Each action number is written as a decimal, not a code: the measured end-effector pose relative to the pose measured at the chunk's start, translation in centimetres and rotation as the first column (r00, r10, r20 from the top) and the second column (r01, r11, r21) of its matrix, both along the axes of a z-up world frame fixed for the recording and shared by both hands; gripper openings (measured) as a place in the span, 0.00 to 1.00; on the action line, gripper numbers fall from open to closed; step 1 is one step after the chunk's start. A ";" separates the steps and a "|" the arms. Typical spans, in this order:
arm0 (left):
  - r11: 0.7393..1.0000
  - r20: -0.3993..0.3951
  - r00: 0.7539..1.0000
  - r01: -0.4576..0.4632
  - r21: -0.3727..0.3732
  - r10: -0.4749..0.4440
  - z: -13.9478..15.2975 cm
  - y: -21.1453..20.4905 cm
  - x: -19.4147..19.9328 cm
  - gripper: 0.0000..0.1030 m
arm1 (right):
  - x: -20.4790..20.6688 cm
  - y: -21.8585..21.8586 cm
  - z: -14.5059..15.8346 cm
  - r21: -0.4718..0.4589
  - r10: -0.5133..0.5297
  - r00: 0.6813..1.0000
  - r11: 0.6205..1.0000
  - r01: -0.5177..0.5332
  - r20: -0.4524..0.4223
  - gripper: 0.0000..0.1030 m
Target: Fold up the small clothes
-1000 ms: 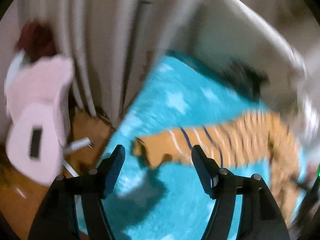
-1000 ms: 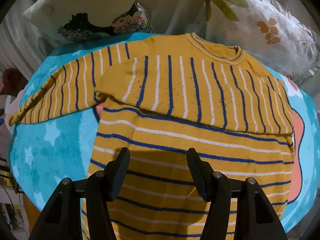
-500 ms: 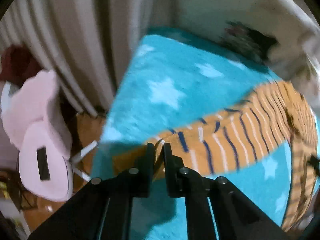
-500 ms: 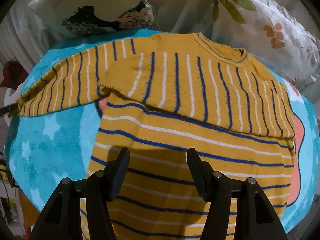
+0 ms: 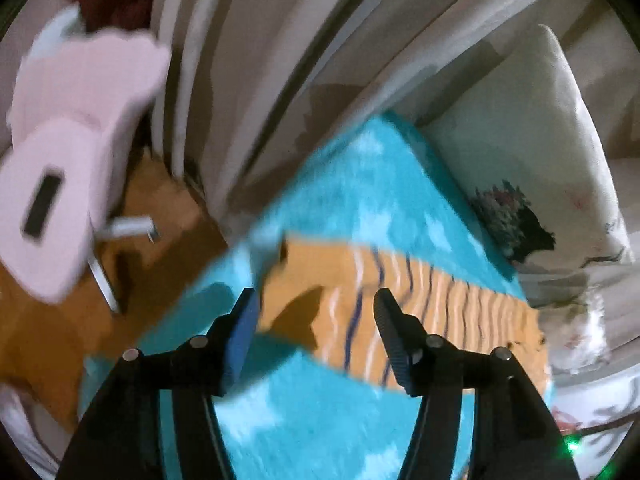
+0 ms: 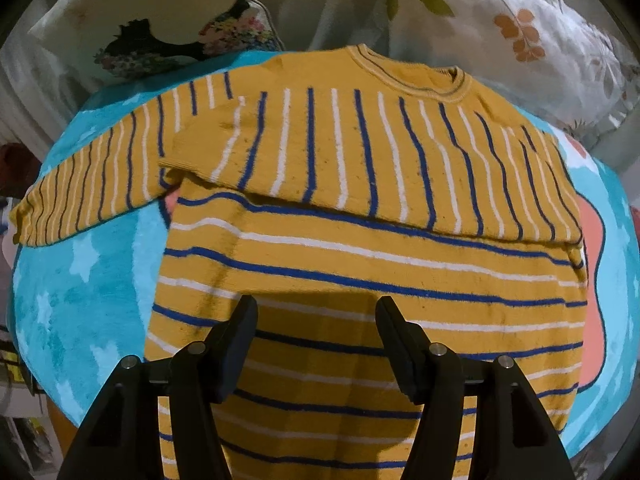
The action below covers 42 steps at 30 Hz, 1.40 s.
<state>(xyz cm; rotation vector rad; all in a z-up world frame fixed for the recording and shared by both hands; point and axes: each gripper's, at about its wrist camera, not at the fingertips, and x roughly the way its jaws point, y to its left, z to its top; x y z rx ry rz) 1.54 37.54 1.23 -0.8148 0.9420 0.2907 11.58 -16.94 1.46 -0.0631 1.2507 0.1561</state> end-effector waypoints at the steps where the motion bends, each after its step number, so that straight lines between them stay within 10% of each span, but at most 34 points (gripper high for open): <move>1: 0.999 -0.010 1.000 -0.009 -0.041 0.009 -0.9 -0.4 -0.7 0.57 | 0.1 -0.1 -0.2 0.005 -0.004 1.000 1.000 0.004 -0.005 0.64; 4: 0.991 -0.017 1.000 -0.011 -0.132 0.009 -3.1 -1.6 -1.2 0.57 | 0.3 0.4 -0.4 0.013 0.000 1.000 1.000 0.000 -0.009 0.64; 13: 0.997 0.067 0.997 -0.043 -0.072 0.048 -3.2 -3.3 2.2 0.58 | 0.1 3.1 -0.8 0.025 0.067 0.998 0.997 -0.067 -0.006 0.64; 14: 0.997 0.064 0.996 -0.050 -0.064 0.054 -3.1 -3.3 2.5 0.55 | -0.1 3.1 -0.8 0.022 0.068 0.998 0.997 -0.068 -0.005 0.64; 16: 0.996 0.021 0.998 -0.057 -0.067 0.059 -3.4 -3.3 3.3 0.08 | -0.4 2.9 -0.7 0.013 0.065 0.998 0.998 -0.065 0.001 0.64; 25: 0.997 0.091 0.996 -0.032 0.075 0.025 3.3 -7.2 3.1 0.07 | -1.6 -0.8 0.3 0.040 0.006 0.999 0.999 -0.008 0.052 0.64; 34: 0.976 0.247 0.954 0.128 0.179 -0.170 12.7 -21.7 5.7 0.07 | -2.2 -6.9 1.4 0.134 -0.018 0.994 0.991 0.004 0.107 0.64; 42: 0.909 0.267 0.873 0.364 0.201 -0.408 13.7 -41.1 11.7 0.07 | -3.3 -17.6 2.5 0.201 -0.121 0.985 0.975 0.093 0.127 0.64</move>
